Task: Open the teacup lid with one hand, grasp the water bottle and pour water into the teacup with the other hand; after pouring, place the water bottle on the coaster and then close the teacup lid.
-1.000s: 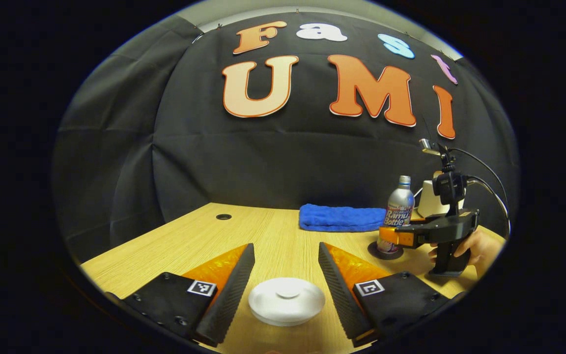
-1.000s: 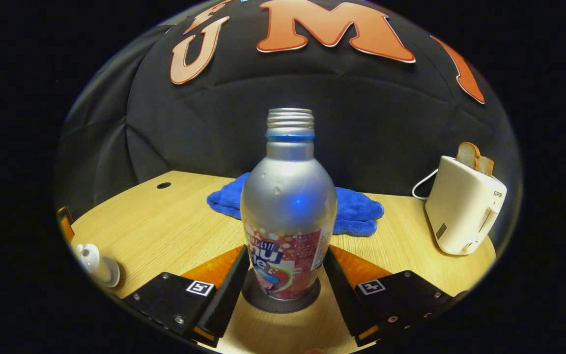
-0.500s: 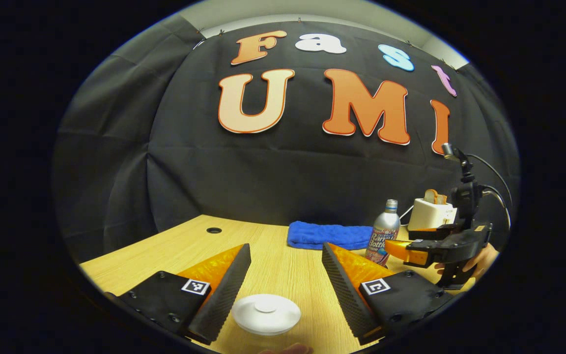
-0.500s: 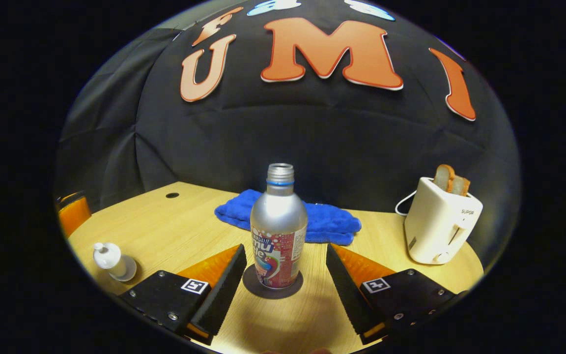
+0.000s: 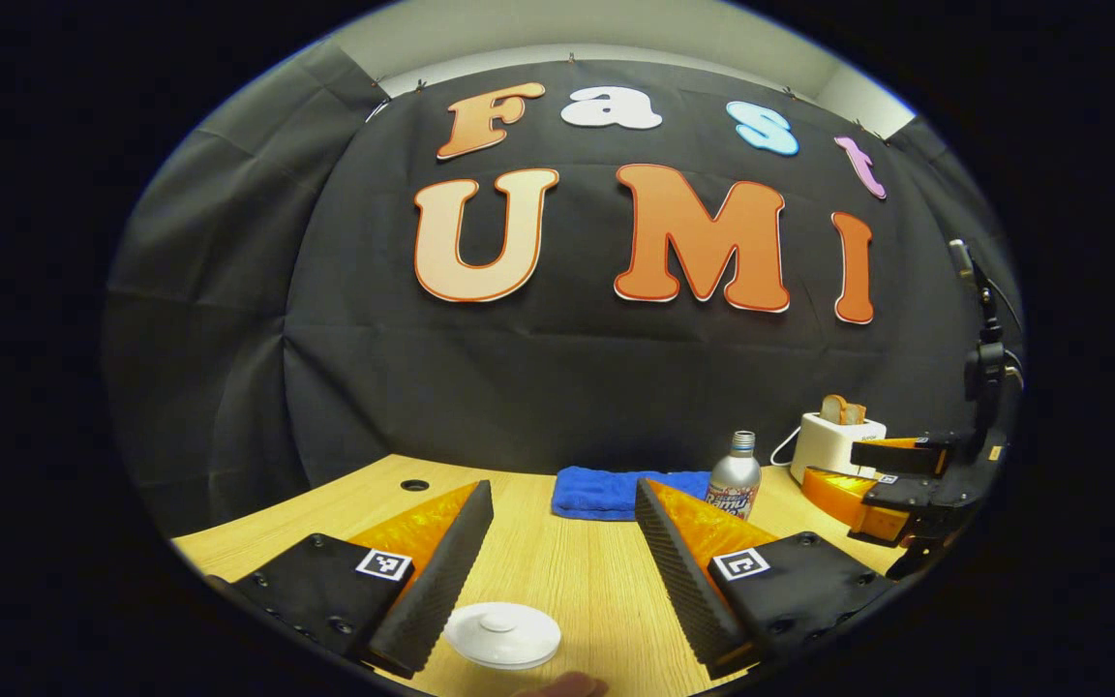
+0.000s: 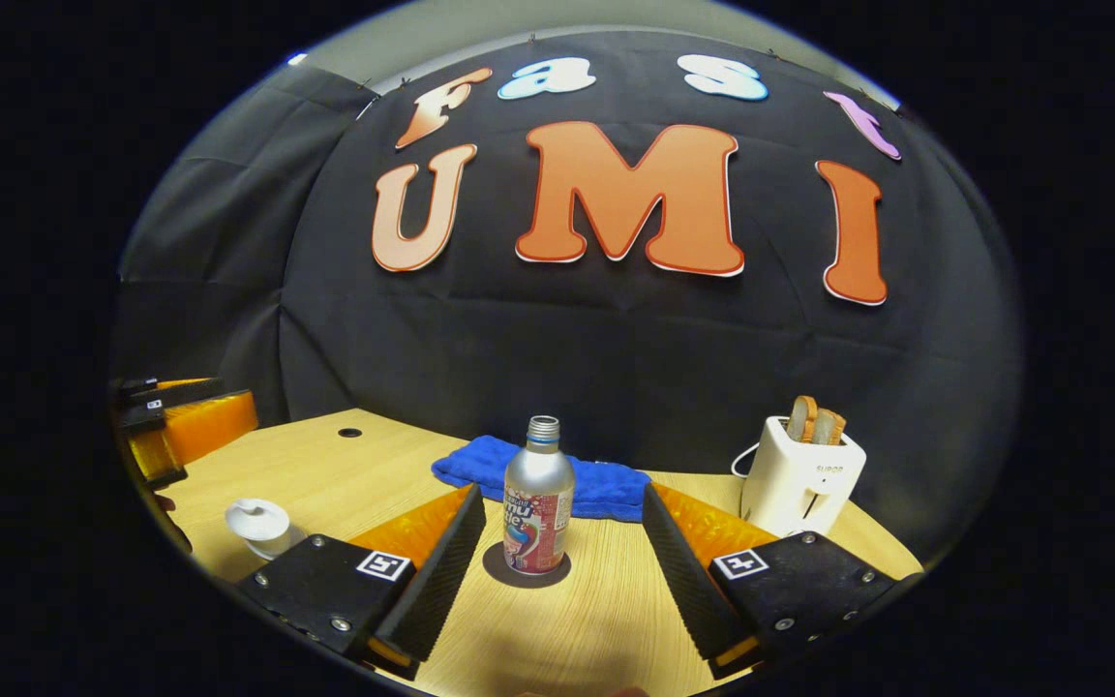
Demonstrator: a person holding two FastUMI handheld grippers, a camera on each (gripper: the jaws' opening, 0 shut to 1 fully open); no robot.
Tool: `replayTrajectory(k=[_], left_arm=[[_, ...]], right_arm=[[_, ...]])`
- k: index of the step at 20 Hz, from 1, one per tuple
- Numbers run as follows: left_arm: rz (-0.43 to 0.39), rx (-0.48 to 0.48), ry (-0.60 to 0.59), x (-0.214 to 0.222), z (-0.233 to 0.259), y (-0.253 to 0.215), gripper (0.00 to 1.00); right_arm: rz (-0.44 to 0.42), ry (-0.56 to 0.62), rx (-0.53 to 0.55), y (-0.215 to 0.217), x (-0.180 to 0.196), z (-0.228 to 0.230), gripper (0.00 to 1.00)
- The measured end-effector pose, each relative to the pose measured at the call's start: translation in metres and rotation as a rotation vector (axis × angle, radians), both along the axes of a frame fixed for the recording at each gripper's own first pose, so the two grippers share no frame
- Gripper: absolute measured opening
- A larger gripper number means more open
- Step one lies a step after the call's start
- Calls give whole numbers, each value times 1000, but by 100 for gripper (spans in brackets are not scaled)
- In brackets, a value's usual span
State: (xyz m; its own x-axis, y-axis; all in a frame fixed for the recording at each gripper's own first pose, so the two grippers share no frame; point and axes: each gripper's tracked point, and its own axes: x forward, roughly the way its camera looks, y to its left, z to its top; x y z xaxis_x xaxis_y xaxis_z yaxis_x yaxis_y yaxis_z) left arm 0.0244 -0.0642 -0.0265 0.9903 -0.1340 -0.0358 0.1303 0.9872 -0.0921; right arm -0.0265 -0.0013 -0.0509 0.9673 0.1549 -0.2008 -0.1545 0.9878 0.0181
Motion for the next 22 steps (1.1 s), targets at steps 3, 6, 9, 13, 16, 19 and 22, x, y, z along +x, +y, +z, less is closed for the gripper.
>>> replayTrajectory(k=[3,6,9,13,16,19,22], left_arm=[[-1,-15,-4,-4,4,-3,94],[2,-15,-16,-6,6,0,97],[7,-11,-29,-9,11,1,97],[8,-6,-41,-11,15,2,97],[4,0,-52,-12,17,1,97],[1,3,-65,-13,20,0,94],[-1,6,-69,-14,22,0,97]], right_arm=[[-9,-6,-4,-6,-12,-1,98],[-26,-27,-36,-15,-19,3,98],[-32,-50,-34,-20,-25,10,98],[-57,-67,-31,-28,-28,17,98],[-66,-94,-36,-31,-30,25,97],[-59,-116,-38,-29,-31,32,97],[-75,-134,-35,-33,-31,38,96]])
